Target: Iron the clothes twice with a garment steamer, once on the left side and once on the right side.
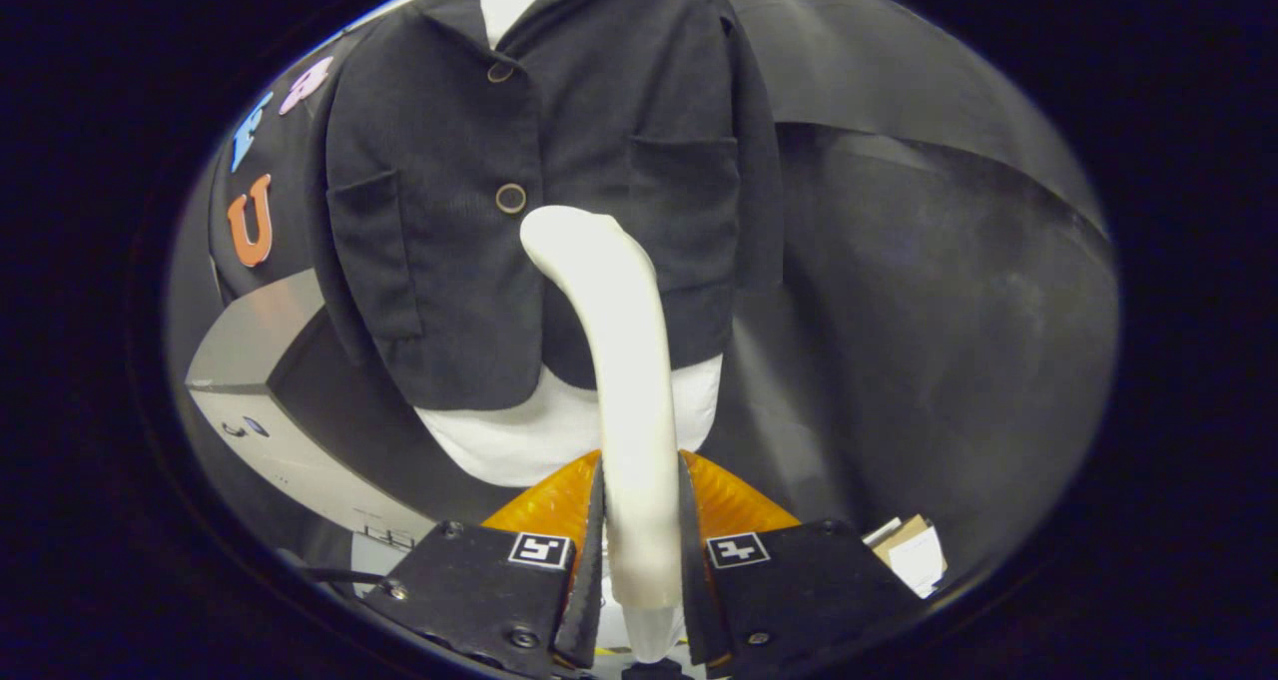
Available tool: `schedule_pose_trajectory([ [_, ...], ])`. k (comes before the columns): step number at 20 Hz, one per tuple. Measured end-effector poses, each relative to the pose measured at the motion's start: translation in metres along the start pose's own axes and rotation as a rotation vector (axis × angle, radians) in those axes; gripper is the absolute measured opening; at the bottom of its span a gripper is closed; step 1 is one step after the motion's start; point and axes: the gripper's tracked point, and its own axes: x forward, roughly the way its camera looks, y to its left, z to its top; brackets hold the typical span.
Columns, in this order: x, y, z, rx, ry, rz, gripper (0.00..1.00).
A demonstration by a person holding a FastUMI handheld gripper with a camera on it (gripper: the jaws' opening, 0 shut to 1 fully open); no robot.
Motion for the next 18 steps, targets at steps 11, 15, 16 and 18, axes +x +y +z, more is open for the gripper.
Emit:
schedule_pose_trajectory([
  [11,0.021,-0.017,-0.013,0.045,-0.014,0.167,0.37],
  [15,0.022,-0.021,-0.018,0.059,-0.046,0.196,0.37],
  [16,0.021,-0.023,-0.019,0.064,-0.053,0.194,0.37],
  [18,0.010,-0.029,-0.023,0.072,-0.058,0.188,0.37],
])
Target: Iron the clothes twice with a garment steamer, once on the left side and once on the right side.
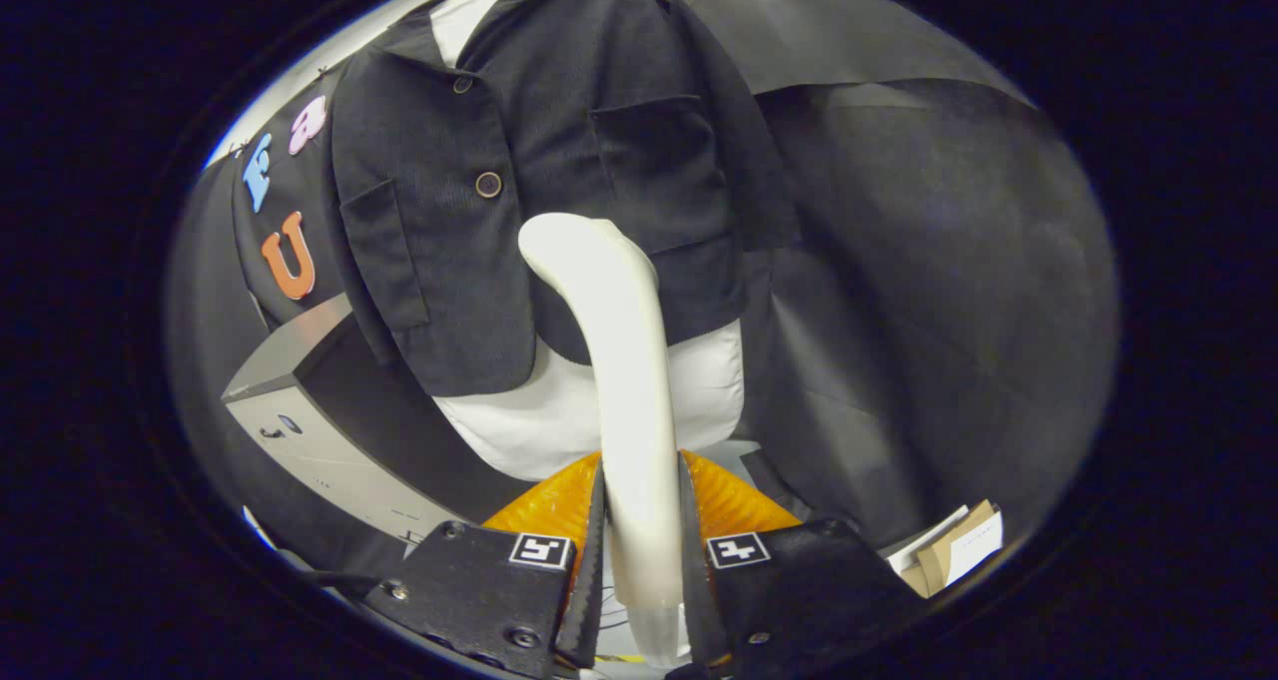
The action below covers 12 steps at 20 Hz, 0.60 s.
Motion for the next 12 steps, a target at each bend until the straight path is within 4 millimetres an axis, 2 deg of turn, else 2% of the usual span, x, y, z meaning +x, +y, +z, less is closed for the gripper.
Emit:
schedule_pose_trajectory([
  [3,-0.028,0.000,-0.005,-0.001,-0.023,-0.034,0.37],
  [5,-0.056,0.010,-0.010,-0.006,-0.050,-0.052,0.37],
  [6,-0.076,0.018,-0.014,-0.004,-0.064,-0.054,0.37],
  [8,-0.115,0.042,-0.026,-0.004,-0.100,-0.060,0.37],
  [12,-0.183,0.105,-0.057,-0.037,-0.166,-0.059,0.37],
])
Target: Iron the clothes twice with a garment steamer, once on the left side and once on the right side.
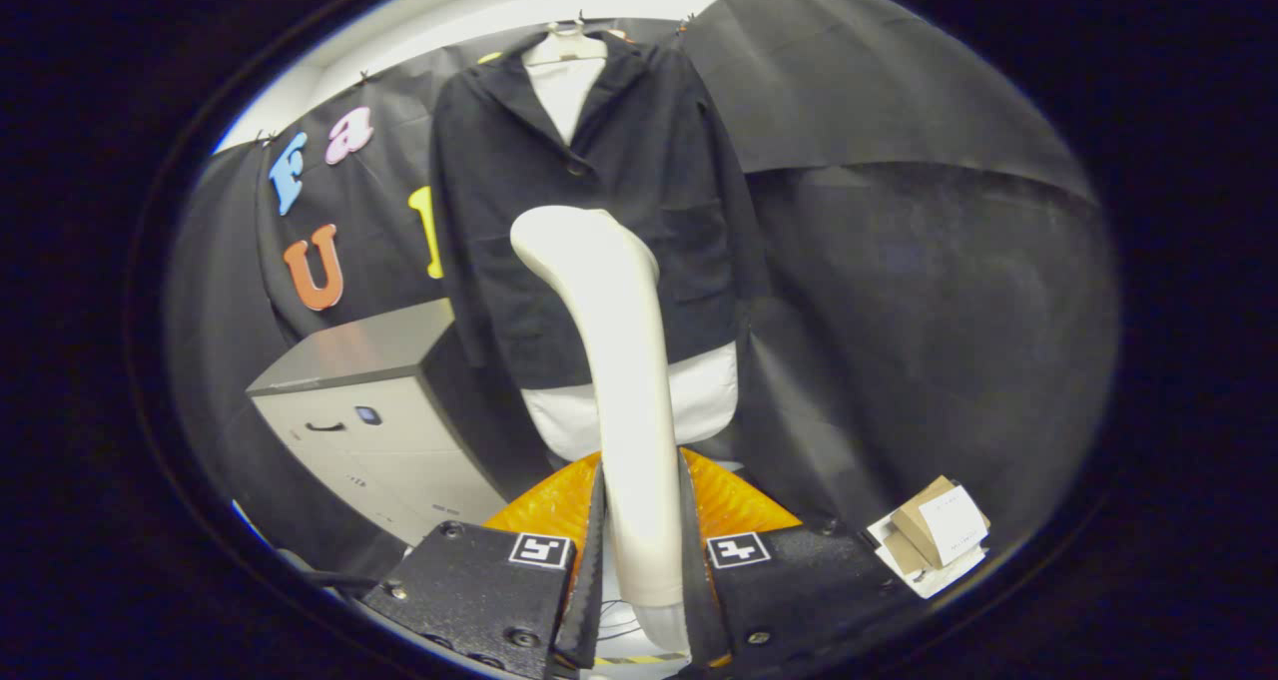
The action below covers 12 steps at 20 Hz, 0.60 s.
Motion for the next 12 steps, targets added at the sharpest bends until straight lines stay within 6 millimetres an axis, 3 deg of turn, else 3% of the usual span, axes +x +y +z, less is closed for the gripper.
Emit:
schedule_pose_trajectory([
  [2,-0.034,0.029,-0.015,-0.019,-0.004,0.006,0.37],
  [6,-0.075,0.093,-0.053,-0.079,0.027,0.063,0.37],
  [9,-0.098,0.117,-0.075,-0.135,0.036,0.100,0.37],
  [12,-0.109,0.125,-0.092,-0.162,0.055,0.108,0.37],
])
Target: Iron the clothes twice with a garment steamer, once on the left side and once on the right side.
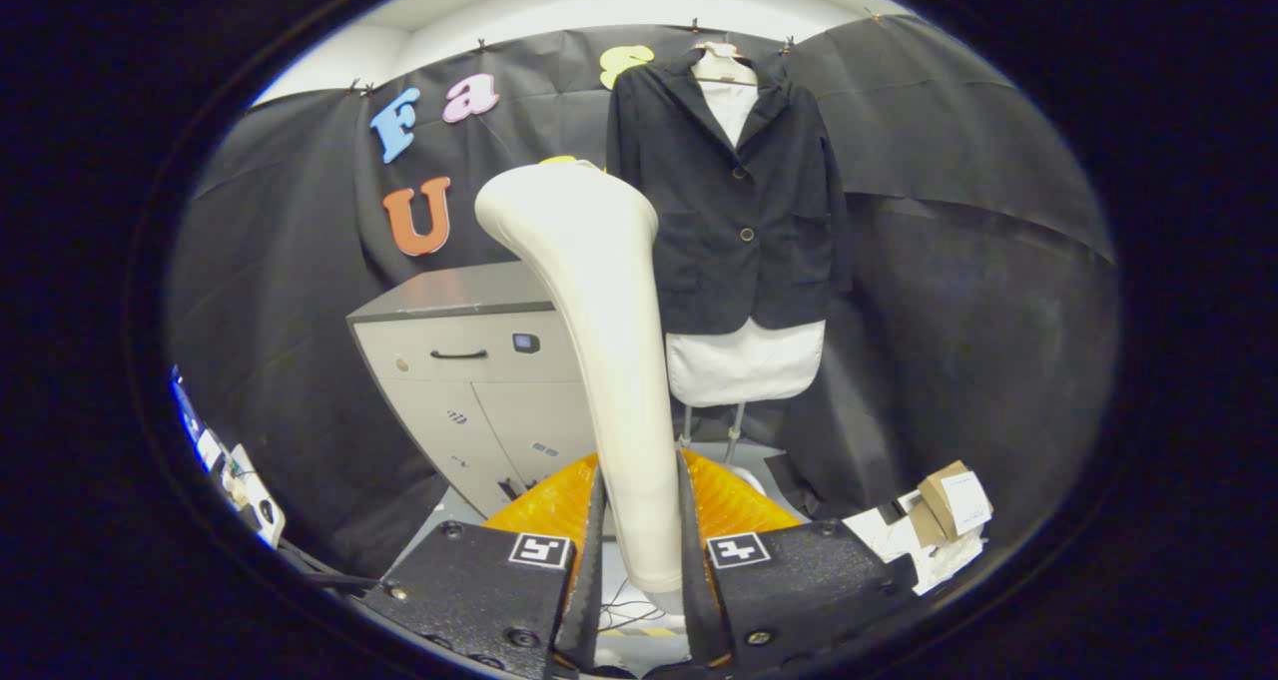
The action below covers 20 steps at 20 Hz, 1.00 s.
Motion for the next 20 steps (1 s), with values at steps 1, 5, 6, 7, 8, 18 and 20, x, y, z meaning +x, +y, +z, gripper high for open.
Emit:
schedule_pose_trajectory([
  [1,-0.001,0.001,-0.005,-0.011,0.010,0.002,0.37],
  [5,-0.005,0.007,-0.008,-0.017,0.018,0.004,0.36],
  [6,-0.005,0.005,-0.008,-0.019,0.016,0.001,0.37],
  [7,-0.004,0.004,-0.007,-0.018,0.013,-0.003,0.37],
  [8,-0.005,0.002,-0.007,-0.015,0.013,-0.009,0.37],
  [18,-0.003,-0.007,-0.013,0.011,0.029,-0.044,0.36],
  [20,-0.004,-0.007,-0.012,0.013,0.025,-0.043,0.37],
])
